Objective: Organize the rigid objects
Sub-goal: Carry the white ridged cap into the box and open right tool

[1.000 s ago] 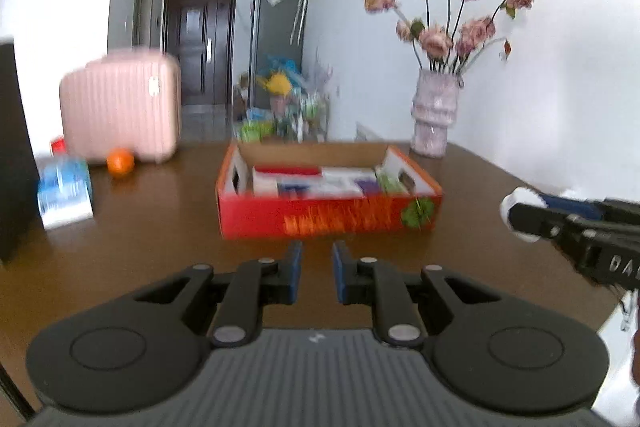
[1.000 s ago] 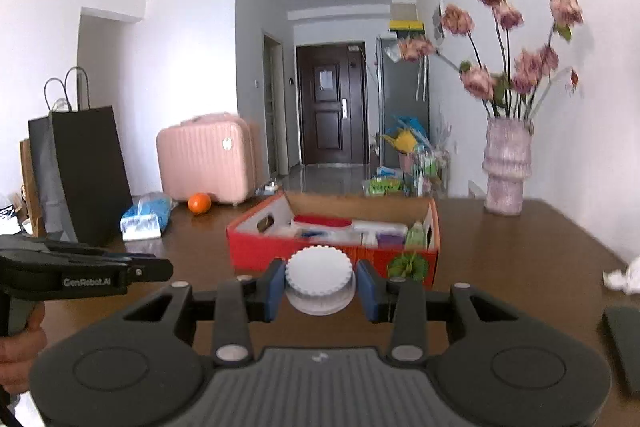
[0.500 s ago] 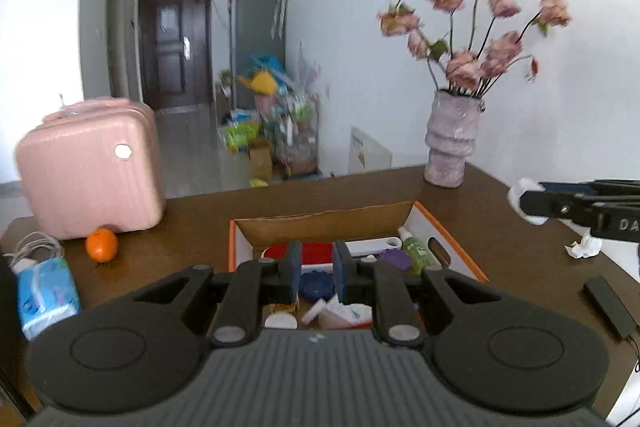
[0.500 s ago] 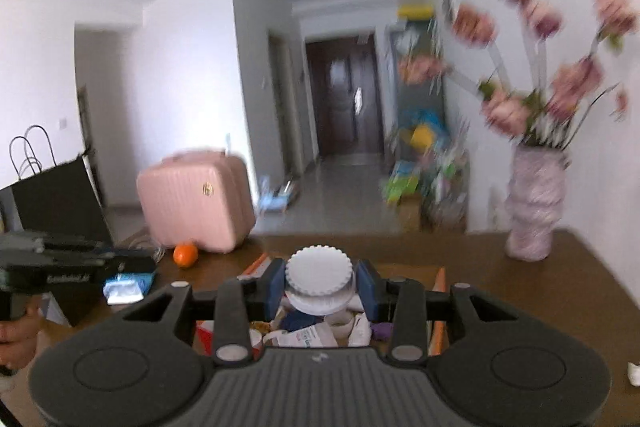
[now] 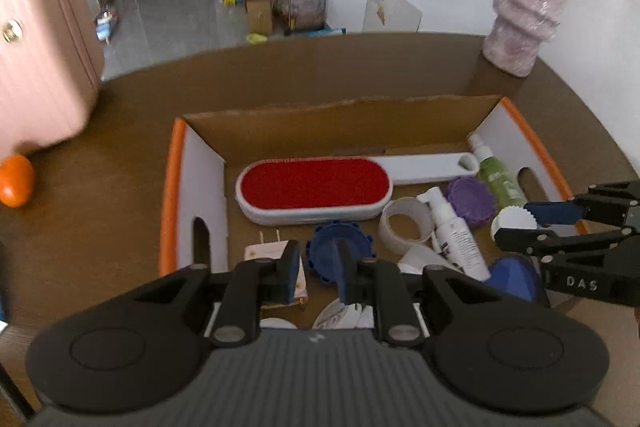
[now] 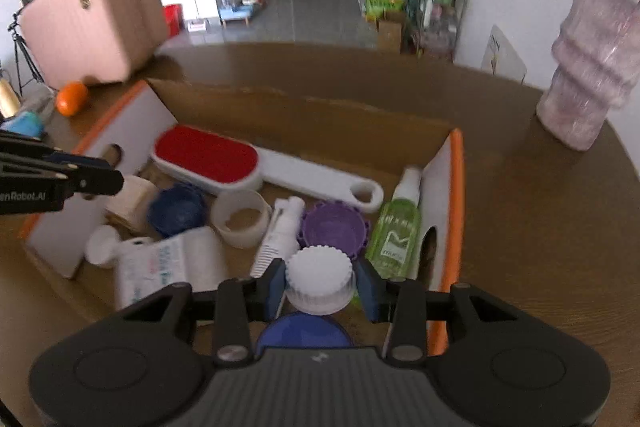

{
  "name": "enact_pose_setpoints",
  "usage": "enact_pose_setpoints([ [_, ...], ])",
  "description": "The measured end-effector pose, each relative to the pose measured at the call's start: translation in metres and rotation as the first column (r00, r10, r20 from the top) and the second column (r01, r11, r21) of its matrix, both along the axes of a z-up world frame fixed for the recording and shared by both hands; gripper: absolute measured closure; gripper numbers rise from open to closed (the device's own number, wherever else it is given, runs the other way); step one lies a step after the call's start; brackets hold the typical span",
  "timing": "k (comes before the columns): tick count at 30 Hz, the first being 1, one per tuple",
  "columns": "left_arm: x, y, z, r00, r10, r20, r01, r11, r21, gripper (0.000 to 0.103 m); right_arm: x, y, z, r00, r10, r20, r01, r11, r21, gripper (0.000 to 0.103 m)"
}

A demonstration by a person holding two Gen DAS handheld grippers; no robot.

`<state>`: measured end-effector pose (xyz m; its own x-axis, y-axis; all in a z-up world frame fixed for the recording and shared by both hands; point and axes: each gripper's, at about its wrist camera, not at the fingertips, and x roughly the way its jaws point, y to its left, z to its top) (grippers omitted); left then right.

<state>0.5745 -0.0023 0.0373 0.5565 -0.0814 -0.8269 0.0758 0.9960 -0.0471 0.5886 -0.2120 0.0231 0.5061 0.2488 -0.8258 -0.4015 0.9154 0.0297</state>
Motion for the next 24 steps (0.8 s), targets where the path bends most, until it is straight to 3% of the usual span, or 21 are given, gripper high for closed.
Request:
enact_pose_setpoints([
  [4,0.005,-0.004,-0.01,1.0,0.0,-0.023,0.001,1.0,0.009,0.056,0.005,0.005,-0.015,1.0,0.005,-0.017,-0.005,1.0,-0.005,0.061],
  [6,0.004,-0.003,-0.008,1.0,0.002,-0.019,-0.002,1.0,-0.002,0.037,0.006,0.006,-0.013,1.0,0.005,-0.005,-0.005,1.0,-0.012,0.049],
  [16,-0.041,0.003,0.037,0.998,0.013,0.06,-0.013,1.0,0.008,0.027,-0.03,-0.005,0.038,0.995,-0.003,0.097,0.003,1.0,0.0,0.043],
  [22,-0.111,0.005,0.079,0.976,0.011,0.217,-0.019,0.999,0.033,0.02,-0.091,-0.019,0.079,0.973,-0.015,0.228,0.008,1.0,0.03,0.031],
  [24,-0.141,0.006,0.09,0.956,0.022,0.294,-0.032,0.999,0.03,0.009,-0.116,-0.025,0.09,0.961,-0.022,0.275,0.009,0.999,0.048,0.029],
])
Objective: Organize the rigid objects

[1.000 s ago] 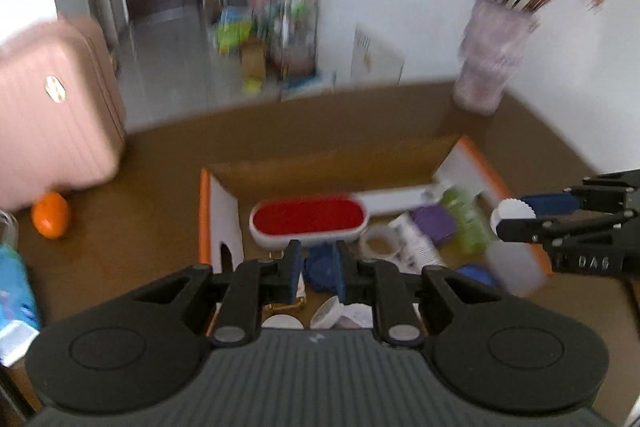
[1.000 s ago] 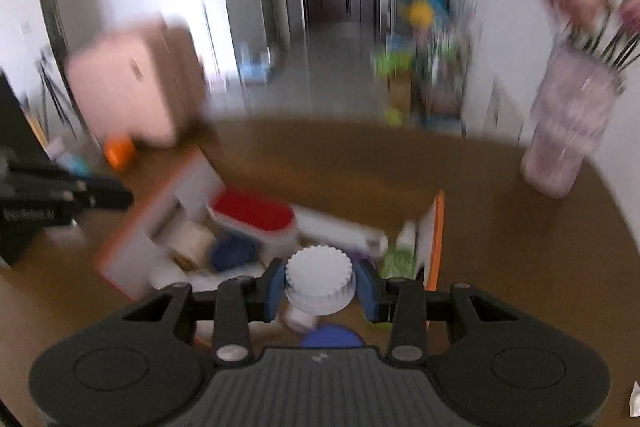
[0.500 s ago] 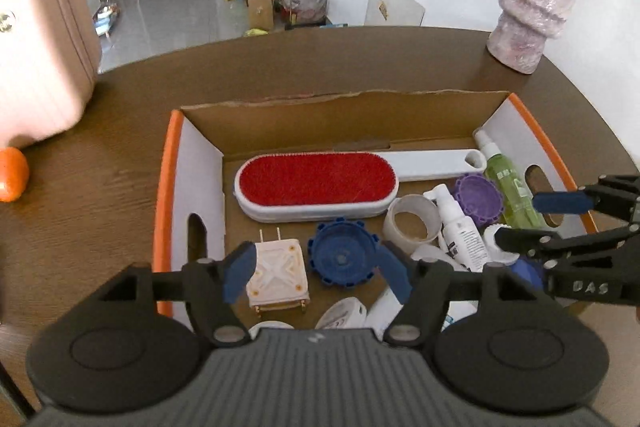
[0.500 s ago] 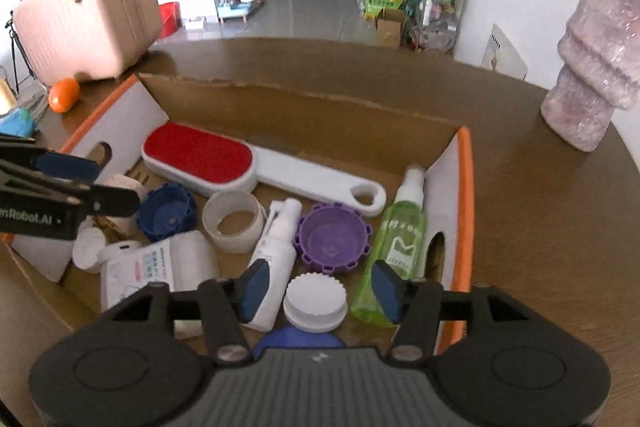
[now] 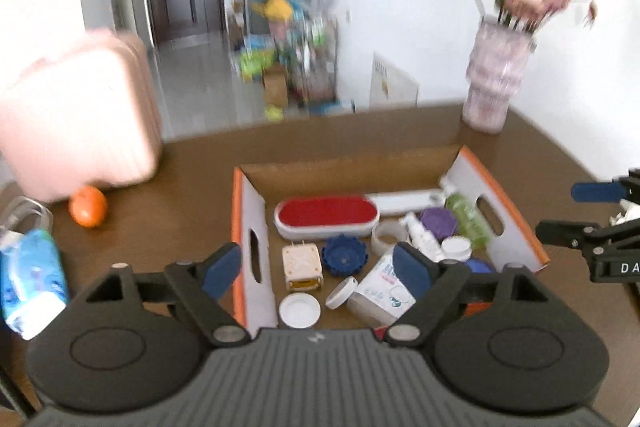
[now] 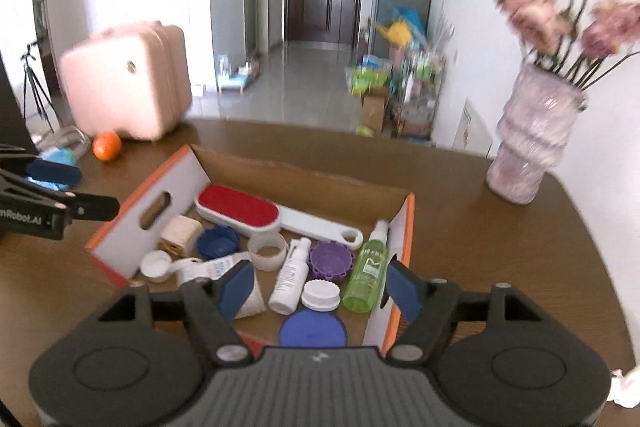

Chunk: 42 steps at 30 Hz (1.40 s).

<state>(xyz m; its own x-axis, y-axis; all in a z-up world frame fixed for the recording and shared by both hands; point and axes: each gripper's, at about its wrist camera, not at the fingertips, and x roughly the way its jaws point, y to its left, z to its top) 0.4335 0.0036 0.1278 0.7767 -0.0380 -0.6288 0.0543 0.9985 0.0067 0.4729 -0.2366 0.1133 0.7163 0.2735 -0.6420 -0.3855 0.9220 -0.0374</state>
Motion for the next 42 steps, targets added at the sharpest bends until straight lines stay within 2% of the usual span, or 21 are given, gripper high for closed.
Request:
enact_pose_setpoints([
  [2,-0.036,0.005,0.008,0.996,0.019,0.091,-0.017,1.0,-0.022,0.0,-0.028,-0.007,0.009,0.998,-0.019,0.059,0.017,0.999,0.035,0.021],
  [3,-0.054,0.006,0.01,0.991,0.021,0.129,-0.019,1.0,-0.02,0.0,-0.042,-0.01,0.013,0.995,-0.03,0.099,0.024,0.998,0.059,0.018],
  [7,-0.12,0.011,0.011,0.971,0.041,0.234,-0.039,0.999,-0.014,0.0,-0.106,-0.022,0.018,0.967,-0.087,0.238,0.055,0.989,0.136,0.016],
  [12,-0.201,0.014,-0.001,0.928,0.098,0.36,-0.095,0.995,-0.027,0.0,-0.181,-0.024,0.002,0.938,-0.128,0.323,0.065,0.978,0.199,0.015],
  [14,-0.231,0.013,-0.01,0.911,0.099,0.401,-0.096,0.995,-0.028,0.0,-0.214,-0.024,-0.006,0.918,-0.148,0.369,0.068,0.973,0.221,0.009],
  [17,-0.271,0.007,-0.031,0.898,0.106,0.427,-0.123,0.992,0.013,0.0,-0.267,-0.024,-0.019,0.894,-0.145,0.423,0.044,0.97,0.239,0.006],
  [20,-0.312,0.003,-0.049,0.891,0.052,0.451,-0.095,0.993,0.074,0.0,-0.311,-0.022,-0.033,0.888,-0.141,0.438,0.041,0.972,0.231,0.004],
  [22,-0.339,0.005,-0.062,0.891,0.043,0.453,-0.087,0.993,0.077,0.0,-0.34,-0.022,-0.045,0.882,-0.161,0.444,0.052,0.968,0.247,0.0],
  [24,-0.364,0.007,-0.078,0.89,0.08,0.448,-0.108,0.993,0.037,0.0,-0.369,-0.021,-0.063,0.873,-0.221,0.435,0.103,0.955,0.279,0.0],
  [25,-0.375,0.008,-0.087,0.888,0.127,0.442,-0.144,0.99,0.004,0.0,-0.382,-0.018,-0.073,0.87,-0.239,0.432,0.117,0.95,0.289,0.0],
  [27,-0.397,0.008,-0.104,0.883,0.183,0.433,-0.183,0.982,-0.042,0.0,-0.406,-0.011,-0.093,0.874,-0.261,0.411,0.145,0.946,0.291,0.0],
  [28,-0.404,0.007,-0.11,0.887,0.184,0.424,-0.185,0.982,-0.039,0.0,-0.415,-0.008,-0.101,0.878,-0.269,0.397,0.159,0.944,0.289,0.0],
  [31,-0.415,0.006,-0.122,0.899,0.192,0.393,-0.193,0.98,-0.037,0.0,-0.431,0.001,-0.115,0.899,-0.244,0.365,0.151,0.952,0.265,0.0],
  [33,-0.416,0.005,-0.124,0.909,0.172,0.38,-0.167,0.985,-0.045,0.0,-0.434,0.007,-0.119,0.91,-0.22,0.351,0.139,0.96,0.243,0.0],
  [38,-0.42,-0.001,-0.12,0.897,0.138,0.42,-0.138,0.99,-0.029,0.0,-0.433,0.012,-0.121,0.92,-0.204,0.334,0.127,0.963,0.238,0.0],
  [42,-0.417,-0.005,-0.12,0.9,0.127,0.417,-0.138,0.99,-0.002,0.0,-0.433,0.011,-0.123,0.923,-0.21,0.321,0.132,0.959,0.25,0.0],
])
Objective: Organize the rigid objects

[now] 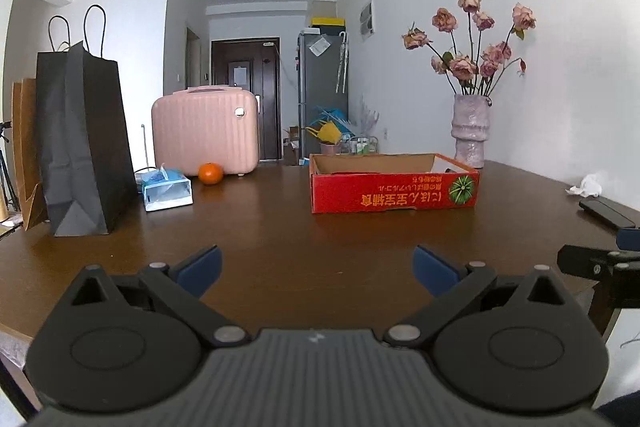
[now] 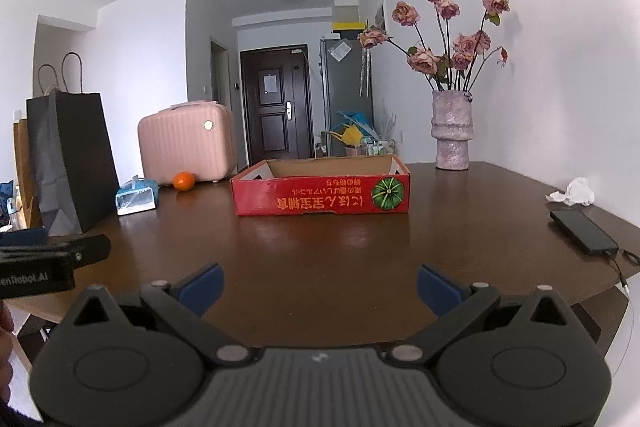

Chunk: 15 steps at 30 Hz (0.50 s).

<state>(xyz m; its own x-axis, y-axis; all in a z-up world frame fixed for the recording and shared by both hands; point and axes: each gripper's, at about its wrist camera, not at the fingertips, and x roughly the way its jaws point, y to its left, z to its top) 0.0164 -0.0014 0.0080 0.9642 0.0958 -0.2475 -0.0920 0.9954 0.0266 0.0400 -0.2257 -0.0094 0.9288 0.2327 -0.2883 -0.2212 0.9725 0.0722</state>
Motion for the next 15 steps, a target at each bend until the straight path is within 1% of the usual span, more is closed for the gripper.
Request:
enact_pose_setpoints([
  [2,0.0,0.0004,0.0002,1.0,0.004,0.001,-0.004,1.0,-0.006,0.0,0.0031,-0.0013,0.0013,1.0,0.001,-0.007,-0.001,1.0,0.0,0.0],
  [12,0.0002,-0.0032,0.0002,1.0,-0.028,-0.001,0.028,0.999,0.017,0.0,0.0076,-0.0021,0.003,1.0,0.005,-0.015,-0.005,1.0,0.004,0.0],
  [15,0.0009,-0.0016,0.0,1.0,-0.03,-0.002,0.03,0.999,0.011,0.0,0.0085,-0.002,0.002,1.0,0.001,-0.022,-0.001,1.0,0.0,0.0],
])
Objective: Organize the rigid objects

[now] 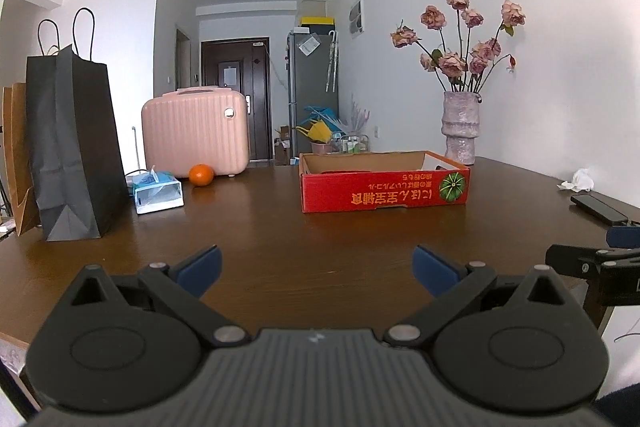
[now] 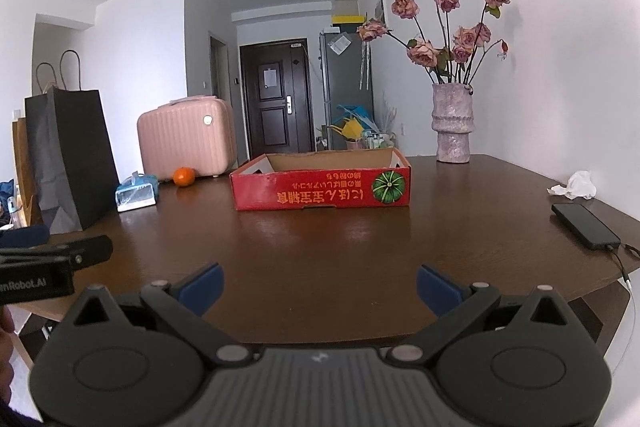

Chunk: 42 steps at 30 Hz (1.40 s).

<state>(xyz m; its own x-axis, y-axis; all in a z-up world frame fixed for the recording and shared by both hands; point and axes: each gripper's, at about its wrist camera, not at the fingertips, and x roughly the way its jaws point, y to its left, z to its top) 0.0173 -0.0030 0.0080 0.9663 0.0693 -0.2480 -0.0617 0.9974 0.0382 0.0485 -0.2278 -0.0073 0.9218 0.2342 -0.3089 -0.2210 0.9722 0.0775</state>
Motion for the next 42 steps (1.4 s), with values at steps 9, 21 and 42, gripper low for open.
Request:
enact_pose_setpoints([
  [9,-0.0006,0.0,0.0002,1.0,0.002,0.005,-0.002,1.0,-0.001,0.0,0.001,-0.0001,-0.0023,1.0,0.005,-0.008,-0.005,1.0,0.001,0.0],
  [21,-0.0007,-0.0017,-0.0015,1.0,-0.006,0.005,0.006,1.0,0.002,0.0,0.0018,-0.0001,-0.0035,1.0,0.002,-0.015,-0.002,1.0,0.002,0.0],
  [42,-0.001,-0.0025,-0.0013,1.0,-0.011,0.004,0.011,1.0,0.003,0.0,0.0021,-0.001,-0.0043,1.0,0.005,-0.017,-0.005,1.0,0.001,0.0],
])
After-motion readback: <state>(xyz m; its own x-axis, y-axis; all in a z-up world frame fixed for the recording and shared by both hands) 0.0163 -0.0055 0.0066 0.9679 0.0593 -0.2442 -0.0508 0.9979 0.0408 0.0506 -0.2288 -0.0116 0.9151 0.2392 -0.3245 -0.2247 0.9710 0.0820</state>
